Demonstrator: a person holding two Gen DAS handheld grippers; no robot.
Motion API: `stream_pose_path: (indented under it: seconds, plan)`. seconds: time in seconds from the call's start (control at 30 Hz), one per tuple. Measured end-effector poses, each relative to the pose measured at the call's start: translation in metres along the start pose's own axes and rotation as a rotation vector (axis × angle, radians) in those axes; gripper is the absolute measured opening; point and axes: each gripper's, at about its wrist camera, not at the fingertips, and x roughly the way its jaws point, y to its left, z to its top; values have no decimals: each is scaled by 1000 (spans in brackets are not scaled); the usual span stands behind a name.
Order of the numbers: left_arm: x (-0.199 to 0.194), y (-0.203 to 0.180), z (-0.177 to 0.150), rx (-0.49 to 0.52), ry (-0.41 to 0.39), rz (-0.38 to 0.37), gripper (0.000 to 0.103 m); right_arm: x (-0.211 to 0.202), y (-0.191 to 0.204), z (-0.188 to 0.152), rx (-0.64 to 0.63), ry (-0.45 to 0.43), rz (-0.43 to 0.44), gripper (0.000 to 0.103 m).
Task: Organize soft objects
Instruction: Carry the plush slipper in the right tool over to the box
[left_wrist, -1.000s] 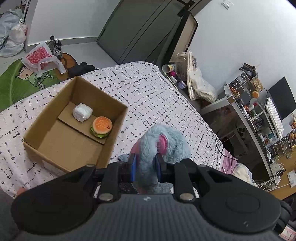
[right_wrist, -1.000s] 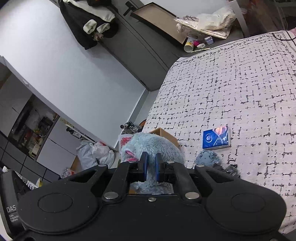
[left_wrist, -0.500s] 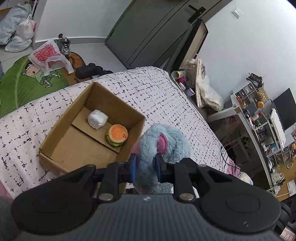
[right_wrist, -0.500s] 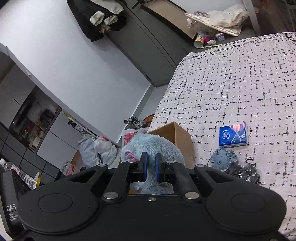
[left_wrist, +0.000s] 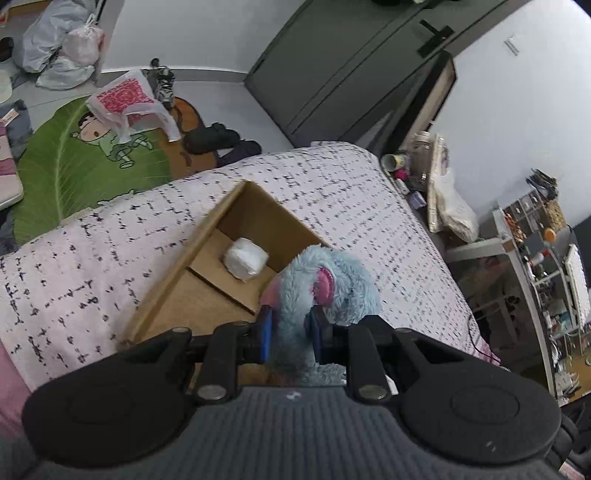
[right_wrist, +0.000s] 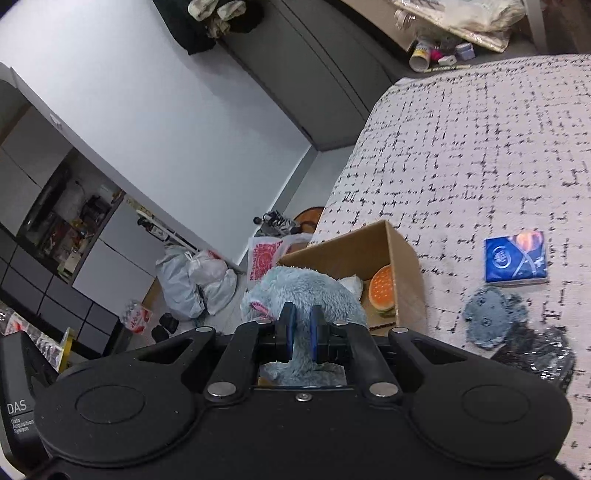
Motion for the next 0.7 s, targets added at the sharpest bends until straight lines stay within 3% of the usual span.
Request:
stream_pose_path:
  seconds: [0.6,0.7]
  plan:
    - [48,24,19,-21,72,108,21,61,-6,0,12,94,-62,10]
    - [52,21,20,-12,75,116,21,65,-7,2,15,101,-65,14]
